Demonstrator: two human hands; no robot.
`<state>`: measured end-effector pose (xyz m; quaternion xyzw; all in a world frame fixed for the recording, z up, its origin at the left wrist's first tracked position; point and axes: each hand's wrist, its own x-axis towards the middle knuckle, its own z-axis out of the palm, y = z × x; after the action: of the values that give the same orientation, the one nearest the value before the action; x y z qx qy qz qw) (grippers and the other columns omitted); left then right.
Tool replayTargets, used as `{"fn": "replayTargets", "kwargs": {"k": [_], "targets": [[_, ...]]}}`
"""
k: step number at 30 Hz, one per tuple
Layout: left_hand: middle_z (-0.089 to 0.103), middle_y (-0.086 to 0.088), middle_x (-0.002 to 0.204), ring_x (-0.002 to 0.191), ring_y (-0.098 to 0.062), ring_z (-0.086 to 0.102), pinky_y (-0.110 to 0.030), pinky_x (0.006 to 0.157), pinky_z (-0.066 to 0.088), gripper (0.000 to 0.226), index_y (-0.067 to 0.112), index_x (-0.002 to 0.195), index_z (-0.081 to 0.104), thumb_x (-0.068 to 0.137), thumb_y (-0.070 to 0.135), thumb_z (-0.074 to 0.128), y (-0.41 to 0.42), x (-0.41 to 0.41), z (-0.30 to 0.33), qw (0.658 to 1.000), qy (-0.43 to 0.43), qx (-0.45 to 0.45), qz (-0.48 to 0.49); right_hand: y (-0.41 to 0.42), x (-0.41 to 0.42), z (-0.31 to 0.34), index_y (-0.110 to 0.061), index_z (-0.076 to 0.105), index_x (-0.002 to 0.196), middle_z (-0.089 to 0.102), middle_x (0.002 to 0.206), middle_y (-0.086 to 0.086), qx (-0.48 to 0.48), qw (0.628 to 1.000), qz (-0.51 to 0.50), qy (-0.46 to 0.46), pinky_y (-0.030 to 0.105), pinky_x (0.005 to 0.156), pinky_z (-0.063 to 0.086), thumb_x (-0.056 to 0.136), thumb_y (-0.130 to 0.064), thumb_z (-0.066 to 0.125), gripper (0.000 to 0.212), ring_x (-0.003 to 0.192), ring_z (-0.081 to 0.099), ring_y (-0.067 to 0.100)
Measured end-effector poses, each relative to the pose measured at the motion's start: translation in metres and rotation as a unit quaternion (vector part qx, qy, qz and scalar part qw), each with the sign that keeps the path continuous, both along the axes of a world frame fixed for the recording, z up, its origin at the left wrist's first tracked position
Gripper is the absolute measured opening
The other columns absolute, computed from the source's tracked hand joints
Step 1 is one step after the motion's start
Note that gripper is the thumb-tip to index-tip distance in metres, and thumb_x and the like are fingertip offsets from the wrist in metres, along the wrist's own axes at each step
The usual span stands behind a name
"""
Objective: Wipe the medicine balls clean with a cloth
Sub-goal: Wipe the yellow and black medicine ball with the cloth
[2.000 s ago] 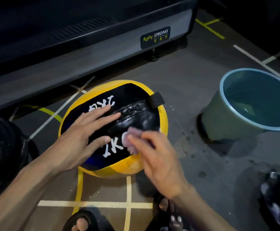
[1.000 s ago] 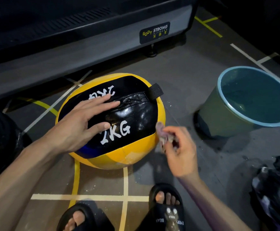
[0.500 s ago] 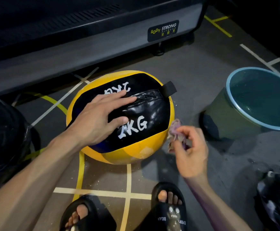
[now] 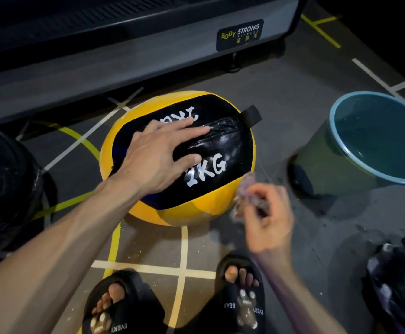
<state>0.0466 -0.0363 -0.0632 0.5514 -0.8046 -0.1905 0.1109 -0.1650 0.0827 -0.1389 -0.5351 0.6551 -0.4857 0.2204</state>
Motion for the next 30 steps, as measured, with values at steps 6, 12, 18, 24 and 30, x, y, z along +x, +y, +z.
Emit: {"fn": "replayTargets", "kwargs": {"k": [6,12,18,24,30], "targets": [[0.033,0.025,0.161,0.136,-0.019,0.033,-0.041,0.099,0.029,0.055,0.06,0.146,0.04,0.096,0.055,0.061,-0.006,-0.016,0.001,1.0,-0.012,-0.009,0.015,0.0,0.035,-0.011,-0.012,0.066,0.093,0.052,0.101,0.0,0.014,0.999,0.03,-0.031,0.011,0.081,0.046,0.089,0.01,0.065,0.022,0.094,0.058,0.003],[0.032,0.022,0.162,0.135,-0.023,0.035,-0.045,0.1,0.033,0.056,0.059,0.149,0.037,0.096,0.059,0.058,-0.001,-0.025,0.001,0.998,-0.041,-0.019,0.035,0.029,0.058,0.0,-0.016,0.063,0.094,0.055,0.107,-0.002,0.035,0.987,0.145,-0.053,0.016,0.073,0.052,0.092,0.002,0.062,0.018,0.094,0.061,0.006],[0.037,0.015,0.161,0.144,-0.019,0.034,-0.05,0.116,0.032,0.057,0.048,0.151,0.042,0.097,0.055,0.059,0.001,0.001,0.012,0.999,0.022,-0.027,0.01,-0.011,0.004,0.011,-0.026,0.065,0.091,0.056,0.097,0.003,0.0,0.998,-0.051,-0.041,0.027,0.076,0.05,0.086,0.007,0.069,0.034,0.088,0.059,0.004],[0.041,0.009,0.16,0.145,-0.024,0.041,-0.052,0.118,0.033,0.072,0.047,0.148,0.047,0.087,0.083,0.031,-0.001,0.058,-0.002,0.997,-0.032,0.003,0.068,0.004,0.05,0.004,-0.017,0.069,0.103,0.053,0.106,0.001,0.009,0.999,0.026,-0.018,0.015,0.077,0.05,0.091,0.008,0.064,0.028,0.098,0.057,0.002],[0.048,0.014,0.154,0.14,-0.021,0.049,-0.05,0.11,0.042,0.064,0.049,0.144,0.051,0.09,0.08,0.035,0.003,0.056,-0.004,0.994,-0.038,-0.011,0.098,0.018,0.076,-0.01,-0.015,0.073,0.106,0.06,0.108,-0.005,-0.027,0.983,0.18,0.017,0.023,0.081,0.054,0.086,0.01,0.07,0.032,0.101,0.06,0.016]]}}
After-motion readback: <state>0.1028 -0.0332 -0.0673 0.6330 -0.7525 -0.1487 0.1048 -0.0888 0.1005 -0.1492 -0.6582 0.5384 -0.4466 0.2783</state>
